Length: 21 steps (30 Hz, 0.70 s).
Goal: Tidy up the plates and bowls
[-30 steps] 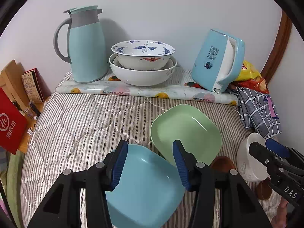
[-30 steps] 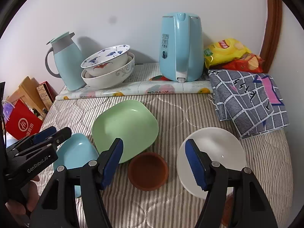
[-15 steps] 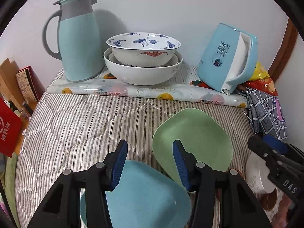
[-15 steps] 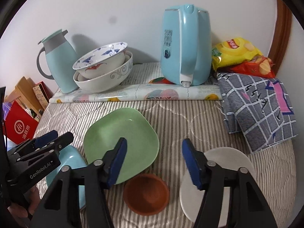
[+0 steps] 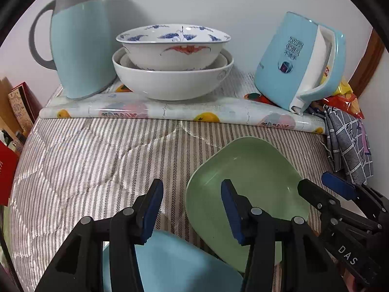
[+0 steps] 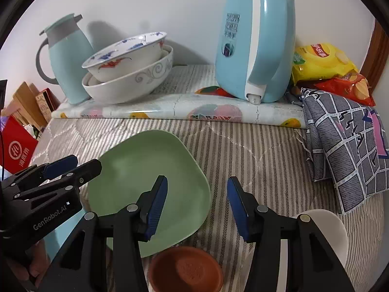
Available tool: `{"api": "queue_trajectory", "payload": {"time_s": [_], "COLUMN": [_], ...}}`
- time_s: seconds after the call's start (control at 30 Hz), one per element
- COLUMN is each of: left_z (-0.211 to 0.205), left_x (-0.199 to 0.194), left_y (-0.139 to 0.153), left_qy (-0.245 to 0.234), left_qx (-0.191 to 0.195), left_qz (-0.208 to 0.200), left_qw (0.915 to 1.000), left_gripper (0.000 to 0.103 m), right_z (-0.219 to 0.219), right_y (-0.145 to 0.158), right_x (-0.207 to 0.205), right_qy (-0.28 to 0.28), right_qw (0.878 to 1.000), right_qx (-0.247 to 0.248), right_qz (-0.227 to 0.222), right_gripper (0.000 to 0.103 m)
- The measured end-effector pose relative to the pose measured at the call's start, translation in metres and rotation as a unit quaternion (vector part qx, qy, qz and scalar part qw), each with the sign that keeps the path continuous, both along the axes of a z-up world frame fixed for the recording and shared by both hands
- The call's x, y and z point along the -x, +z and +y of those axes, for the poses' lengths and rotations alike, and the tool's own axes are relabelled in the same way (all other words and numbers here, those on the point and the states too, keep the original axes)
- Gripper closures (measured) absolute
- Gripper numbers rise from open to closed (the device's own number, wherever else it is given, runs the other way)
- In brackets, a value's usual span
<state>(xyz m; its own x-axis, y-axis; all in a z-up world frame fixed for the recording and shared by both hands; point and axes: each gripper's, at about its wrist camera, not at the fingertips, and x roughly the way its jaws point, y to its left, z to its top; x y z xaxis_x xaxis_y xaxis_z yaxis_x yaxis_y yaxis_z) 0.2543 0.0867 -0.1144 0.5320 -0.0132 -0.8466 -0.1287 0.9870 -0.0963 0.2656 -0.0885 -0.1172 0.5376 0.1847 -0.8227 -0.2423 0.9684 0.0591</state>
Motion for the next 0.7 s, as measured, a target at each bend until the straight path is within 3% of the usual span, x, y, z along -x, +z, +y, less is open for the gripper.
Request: {"api": "queue_trajectory", "payload": {"time_s": [0.53, 0.7], "left_z": [0.003, 0.001], "left_x": [-0.021, -0.026], "left_y": [-0.024, -0.028], "left_qy": [-0.004, -0.004], "left_qx": [0.017, 0.019], "left_qz": [0.026, 0.03], "left_qw": [0.9995, 0.9994], "left_gripper": [0.056, 0.057], "right_z": [0.009, 0.012], "right_y": [-0.019, -0.025], "right_x": [-0.017, -0.02], "right_qy": [0.011, 0.015], "right_qw": [1.0, 0.999], "right_qx": [0.018, 0.022], "right_qz": [0.02, 0.032], "right_gripper": [0.052, 0.064]}}
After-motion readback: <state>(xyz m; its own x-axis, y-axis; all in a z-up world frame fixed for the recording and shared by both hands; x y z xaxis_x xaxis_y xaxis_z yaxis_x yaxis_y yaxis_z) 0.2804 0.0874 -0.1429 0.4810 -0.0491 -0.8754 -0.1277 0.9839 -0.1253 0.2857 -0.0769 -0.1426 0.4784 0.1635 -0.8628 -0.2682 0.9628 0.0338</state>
